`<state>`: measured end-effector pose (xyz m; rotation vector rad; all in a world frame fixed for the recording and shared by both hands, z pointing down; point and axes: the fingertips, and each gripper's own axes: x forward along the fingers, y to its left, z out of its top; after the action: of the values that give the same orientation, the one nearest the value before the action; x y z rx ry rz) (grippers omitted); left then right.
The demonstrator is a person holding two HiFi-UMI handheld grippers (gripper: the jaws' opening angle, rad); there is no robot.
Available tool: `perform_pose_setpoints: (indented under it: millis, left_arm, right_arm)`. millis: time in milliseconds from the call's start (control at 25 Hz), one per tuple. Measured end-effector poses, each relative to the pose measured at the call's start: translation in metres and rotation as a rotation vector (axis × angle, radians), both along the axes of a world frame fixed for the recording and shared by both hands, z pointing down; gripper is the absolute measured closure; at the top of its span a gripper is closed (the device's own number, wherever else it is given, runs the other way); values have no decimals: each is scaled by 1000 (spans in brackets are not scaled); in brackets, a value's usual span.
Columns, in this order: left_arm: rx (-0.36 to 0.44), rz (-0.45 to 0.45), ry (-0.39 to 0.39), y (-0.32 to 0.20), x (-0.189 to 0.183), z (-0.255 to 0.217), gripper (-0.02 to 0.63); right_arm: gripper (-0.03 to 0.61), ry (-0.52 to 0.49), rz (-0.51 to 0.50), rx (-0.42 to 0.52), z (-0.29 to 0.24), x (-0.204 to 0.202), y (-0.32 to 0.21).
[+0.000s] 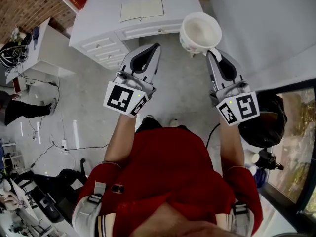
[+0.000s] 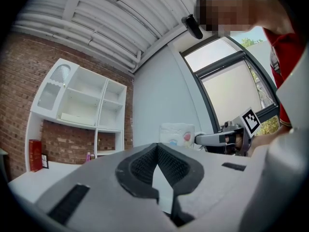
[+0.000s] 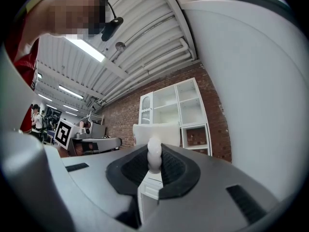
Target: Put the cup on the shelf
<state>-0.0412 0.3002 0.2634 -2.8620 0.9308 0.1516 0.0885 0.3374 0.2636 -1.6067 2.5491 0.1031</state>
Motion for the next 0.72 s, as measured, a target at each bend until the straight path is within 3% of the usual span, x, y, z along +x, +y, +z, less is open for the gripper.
perform_pose_setpoints:
  millis: [720]
  left_arm:
    - [1,-27,9,-57,14,2,611]
  right_arm:
    - [543,-3,-8,-2,4,22,-48]
